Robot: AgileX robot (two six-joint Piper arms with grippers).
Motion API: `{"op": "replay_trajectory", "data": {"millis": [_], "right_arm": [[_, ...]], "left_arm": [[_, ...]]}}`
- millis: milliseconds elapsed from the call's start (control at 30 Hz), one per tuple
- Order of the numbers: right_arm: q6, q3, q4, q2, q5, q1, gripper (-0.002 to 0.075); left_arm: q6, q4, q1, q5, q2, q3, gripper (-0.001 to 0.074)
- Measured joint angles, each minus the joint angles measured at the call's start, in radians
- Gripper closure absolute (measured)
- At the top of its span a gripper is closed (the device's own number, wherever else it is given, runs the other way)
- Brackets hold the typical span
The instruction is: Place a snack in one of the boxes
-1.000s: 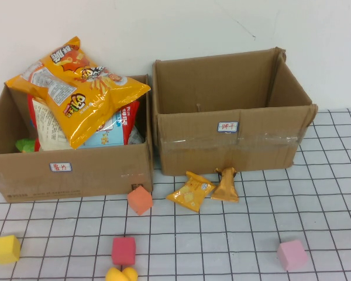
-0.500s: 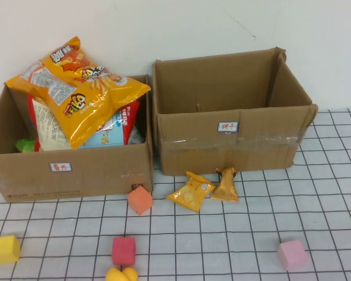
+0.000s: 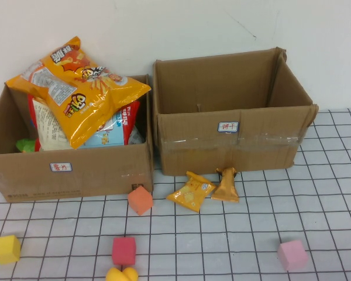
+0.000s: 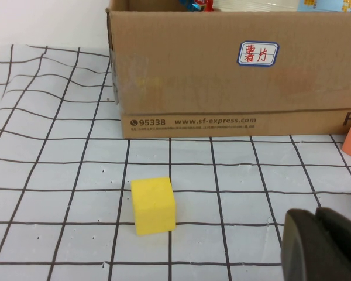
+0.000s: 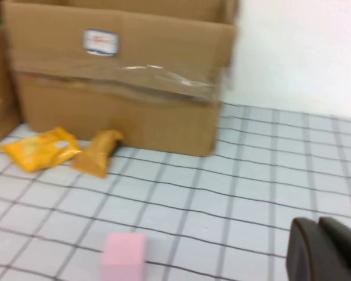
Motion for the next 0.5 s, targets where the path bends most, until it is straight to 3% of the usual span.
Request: {"op": "replay_trajectory", "data": {"millis": [200,500], "right_arm": [[0.178,0.0,-0.136,-0.039,0.136,-0.108,0.0727],[0.173,0.0,-0.144,-0.039,0.2,-0.151,0.0727]], "left_arm": [[0.0,0.0,0.0,0.0,0.0,0.0,0.0736],[0.0,0.0,0.0,0.0,0.0,0.0,0.0736]]}}
